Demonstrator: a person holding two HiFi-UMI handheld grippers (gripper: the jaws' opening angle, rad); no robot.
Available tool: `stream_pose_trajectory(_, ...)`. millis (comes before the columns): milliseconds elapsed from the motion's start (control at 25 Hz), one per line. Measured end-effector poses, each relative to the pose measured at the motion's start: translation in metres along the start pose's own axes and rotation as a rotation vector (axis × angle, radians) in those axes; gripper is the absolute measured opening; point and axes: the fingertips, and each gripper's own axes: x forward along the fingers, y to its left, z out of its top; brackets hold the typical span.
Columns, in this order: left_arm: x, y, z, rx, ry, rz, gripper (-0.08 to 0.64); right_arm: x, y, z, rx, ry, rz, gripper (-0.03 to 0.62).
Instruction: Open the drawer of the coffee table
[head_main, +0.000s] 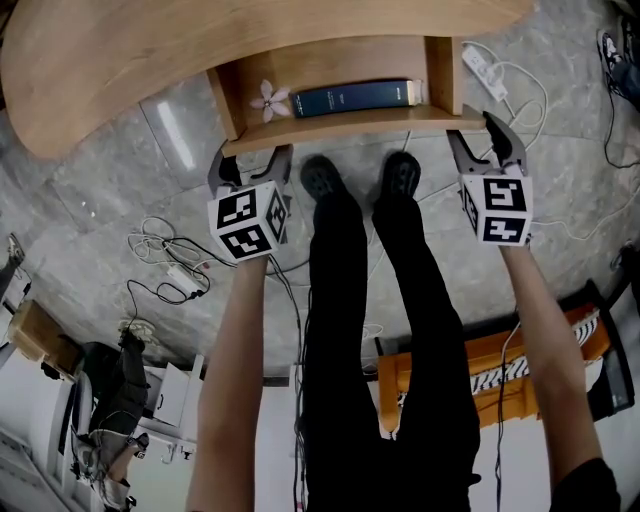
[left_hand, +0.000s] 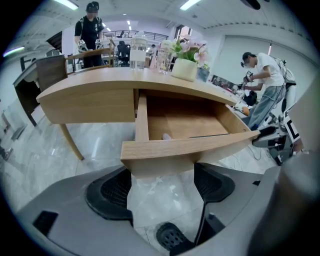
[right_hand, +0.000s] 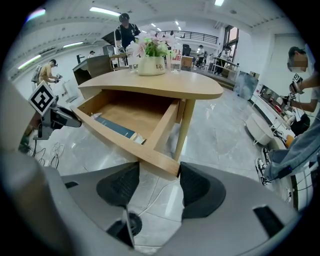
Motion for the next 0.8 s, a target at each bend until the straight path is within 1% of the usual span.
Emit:
stream_pose_trajectory(440, 0.013, -0.001, -0.014, -0.017, 0.041, 0.001, 0.4, 0.012, 0.0, -0.013, -0.005, 0.038, 0.008, 0.25)
stream_pose_trajectory(680, 0.015, 0.0, -0.014, -0.01, 0.041, -0.002, 0.4, 0.014, 0.0, -0.011, -0.004, 0.041, 0.006, 0.25)
stream_pose_trajectory(800, 0.015, 0.001, -0.017, 0.002, 0.064, 0.01, 0.4, 0.014, 0.001, -0.012, 0.007, 0.066, 0.001, 0.25)
